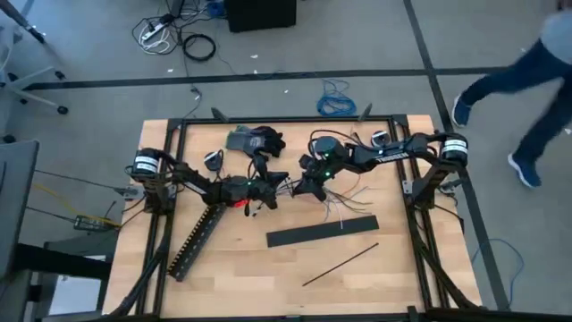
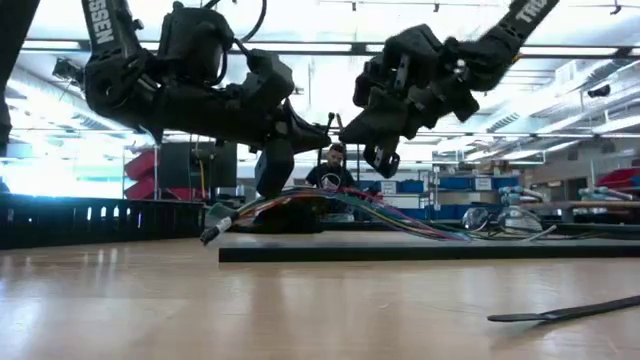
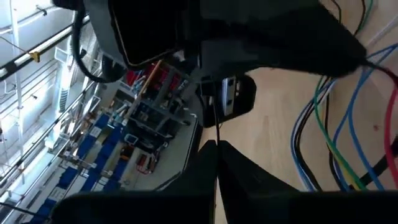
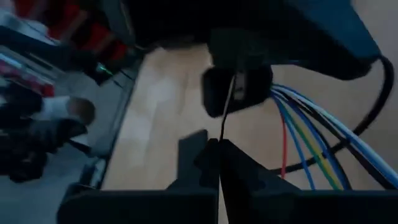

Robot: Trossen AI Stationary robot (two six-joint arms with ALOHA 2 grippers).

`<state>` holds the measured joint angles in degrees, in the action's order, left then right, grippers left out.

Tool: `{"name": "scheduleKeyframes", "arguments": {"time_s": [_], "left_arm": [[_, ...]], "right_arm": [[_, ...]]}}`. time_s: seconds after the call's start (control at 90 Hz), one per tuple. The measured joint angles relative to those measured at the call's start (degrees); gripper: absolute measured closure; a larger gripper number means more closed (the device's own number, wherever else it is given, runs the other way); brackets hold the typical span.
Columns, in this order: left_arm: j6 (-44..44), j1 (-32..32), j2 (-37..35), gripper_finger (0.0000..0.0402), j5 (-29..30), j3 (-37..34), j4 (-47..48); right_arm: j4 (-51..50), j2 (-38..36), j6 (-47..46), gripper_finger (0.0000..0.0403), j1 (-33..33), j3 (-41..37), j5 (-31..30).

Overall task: Ziptie cables
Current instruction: Wrap the black zip tie on the cable wires

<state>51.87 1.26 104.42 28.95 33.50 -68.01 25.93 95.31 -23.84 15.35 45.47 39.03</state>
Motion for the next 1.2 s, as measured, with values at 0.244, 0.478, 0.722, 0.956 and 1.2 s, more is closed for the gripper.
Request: {"name": "scheduleKeyframes", "arguments": {"time_s": [0.244, 0.478, 0.722, 0.956, 1.2], "left_arm": [[-0.2, 0.0, 0.0, 0.0401, -0.6, 0.0, 0.0], [-0.2, 0.0, 0.0, 0.0402, -4.4, 0.6, -0.2], [0.4, -0.1, 0.0, 0.0401, -5.6, 2.3, 0.2], [0.4, -0.1, 0.0, 0.0402, -5.6, 2.4, 1.9], [0.0, -1.0, 0.0, 0.0402, -5.6, 2.4, 2.9]], "right_arm": [[1.4, 0.0, -0.7, 0.0402, 0.5, -1.9, 0.3], [2.2, 0.2, -0.1, 0.0402, 0.5, -1.7, 1.5], [2.3, 0.2, -0.1, 0.0402, 0.4, -1.7, 1.7], [2.3, 0.2, 0.4, 0.0403, 0.4, -1.7, 1.7], [2.4, 0.2, 0.4, 0.0403, -0.7, -1.6, 2.2]]}}
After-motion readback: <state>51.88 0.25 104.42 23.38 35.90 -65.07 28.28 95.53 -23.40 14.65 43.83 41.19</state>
